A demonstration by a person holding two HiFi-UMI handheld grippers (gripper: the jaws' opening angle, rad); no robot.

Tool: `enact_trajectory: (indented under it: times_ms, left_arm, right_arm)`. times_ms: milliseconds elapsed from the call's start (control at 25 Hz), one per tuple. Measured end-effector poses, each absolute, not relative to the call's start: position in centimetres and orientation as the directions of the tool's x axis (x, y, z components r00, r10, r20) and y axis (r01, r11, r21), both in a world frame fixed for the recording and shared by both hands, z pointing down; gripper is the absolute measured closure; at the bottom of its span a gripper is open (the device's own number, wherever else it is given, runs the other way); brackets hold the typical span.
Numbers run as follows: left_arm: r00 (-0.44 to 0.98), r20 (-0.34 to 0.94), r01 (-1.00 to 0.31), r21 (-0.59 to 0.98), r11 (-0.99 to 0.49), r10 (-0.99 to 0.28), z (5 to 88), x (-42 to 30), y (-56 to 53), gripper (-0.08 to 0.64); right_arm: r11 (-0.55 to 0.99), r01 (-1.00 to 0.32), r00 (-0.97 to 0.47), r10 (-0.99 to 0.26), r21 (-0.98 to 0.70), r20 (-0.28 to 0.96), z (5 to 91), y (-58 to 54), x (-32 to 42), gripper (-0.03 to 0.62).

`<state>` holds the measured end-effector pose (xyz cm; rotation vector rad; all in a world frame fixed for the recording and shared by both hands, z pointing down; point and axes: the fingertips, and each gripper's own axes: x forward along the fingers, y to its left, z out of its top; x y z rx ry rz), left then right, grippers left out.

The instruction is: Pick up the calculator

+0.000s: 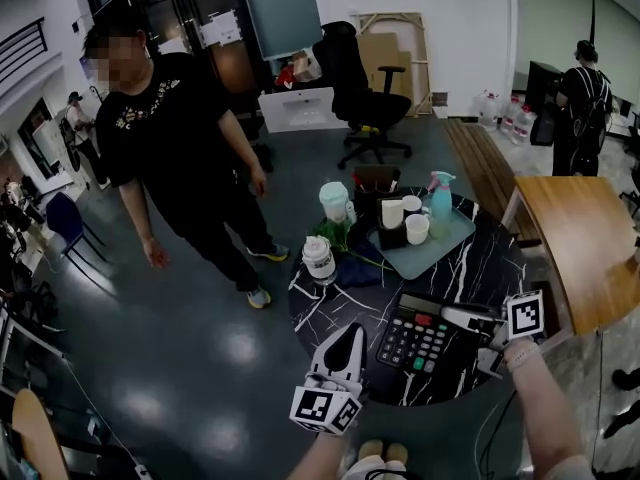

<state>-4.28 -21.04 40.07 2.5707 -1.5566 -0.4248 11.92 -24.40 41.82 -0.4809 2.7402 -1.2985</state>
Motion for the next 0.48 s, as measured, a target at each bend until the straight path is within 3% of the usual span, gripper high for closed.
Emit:
enact_trajectory:
  times_ms: [480]
  left_arm:
    - [0.426,-0.164,-0.855,0.250,-0.455,-0.890,41.3,-5.5,-19.9,0.551]
  right_arm:
    - [0.577,-0.217,-0.952,-0.304,-0.787,0.039,41.7,-23.2,10.9,0.538]
